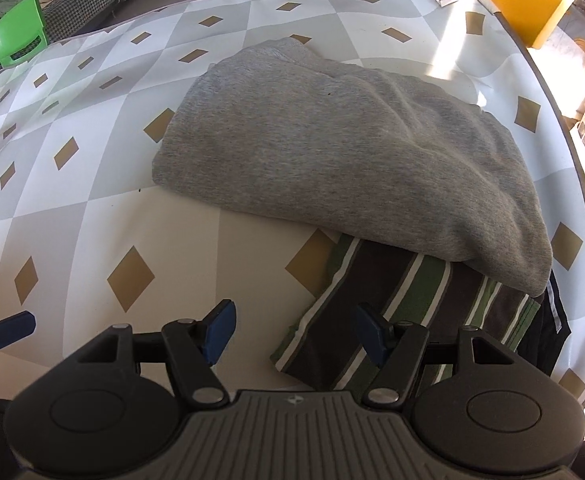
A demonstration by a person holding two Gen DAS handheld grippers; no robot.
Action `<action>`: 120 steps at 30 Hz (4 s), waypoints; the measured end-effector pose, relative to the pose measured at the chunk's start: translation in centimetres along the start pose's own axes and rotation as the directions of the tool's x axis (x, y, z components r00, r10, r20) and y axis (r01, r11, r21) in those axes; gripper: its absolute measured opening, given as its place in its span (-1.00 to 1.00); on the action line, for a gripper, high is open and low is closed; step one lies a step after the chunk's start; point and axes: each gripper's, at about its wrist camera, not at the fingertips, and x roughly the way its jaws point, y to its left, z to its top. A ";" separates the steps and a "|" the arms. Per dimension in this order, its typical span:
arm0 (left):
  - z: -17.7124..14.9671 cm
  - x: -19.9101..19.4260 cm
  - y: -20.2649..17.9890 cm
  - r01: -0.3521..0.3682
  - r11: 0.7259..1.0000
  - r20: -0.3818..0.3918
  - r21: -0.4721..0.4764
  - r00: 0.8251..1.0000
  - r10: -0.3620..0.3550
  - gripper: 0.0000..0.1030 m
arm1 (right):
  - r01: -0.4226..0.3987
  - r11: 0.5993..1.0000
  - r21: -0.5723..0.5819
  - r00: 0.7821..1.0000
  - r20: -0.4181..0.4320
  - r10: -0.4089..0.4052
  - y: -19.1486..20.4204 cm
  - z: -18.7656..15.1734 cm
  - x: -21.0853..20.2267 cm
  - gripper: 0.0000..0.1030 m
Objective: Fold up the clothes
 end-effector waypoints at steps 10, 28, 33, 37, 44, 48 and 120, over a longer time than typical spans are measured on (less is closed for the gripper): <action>-1.3 -0.6 5.9 -0.062 0.992 -0.010 -0.112 0.998 0.061 1.00 | -0.096 0.990 -0.100 0.995 -0.009 0.095 5.3 -0.4 1.3 0.25; -4.1 -1.8 18.6 -0.184 0.936 -0.089 -0.299 0.982 0.164 1.00 | -0.227 0.928 -0.296 0.974 -0.043 0.224 15.1 -1.2 5.0 0.25; -4.6 -2.3 21.5 -0.250 0.918 -0.070 -0.307 0.968 0.240 1.00 | -0.238 0.919 -0.314 0.971 -0.055 0.232 17.0 -0.7 6.3 0.24; -5.1 -2.1 23.7 -0.238 0.885 -0.051 -0.401 0.970 0.238 1.00 | -0.218 0.917 -0.334 0.975 -0.029 0.221 18.7 -0.1 7.2 0.24; -5.0 -2.4 26.8 -0.261 0.809 -0.044 -0.526 0.959 0.281 1.00 | -0.175 0.907 -0.384 0.979 0.030 0.201 21.5 0.9 8.5 0.27; -5.3 -2.6 28.3 -0.263 0.763 -0.054 -0.591 0.956 0.288 1.00 | -0.182 0.896 -0.405 0.976 0.039 0.216 23.2 1.7 9.0 0.28; -3.5 1.8 25.8 -0.359 0.752 -0.126 -0.553 0.928 0.350 1.00 | -0.108 0.905 -0.410 0.878 0.388 0.281 24.5 3.3 13.8 1.00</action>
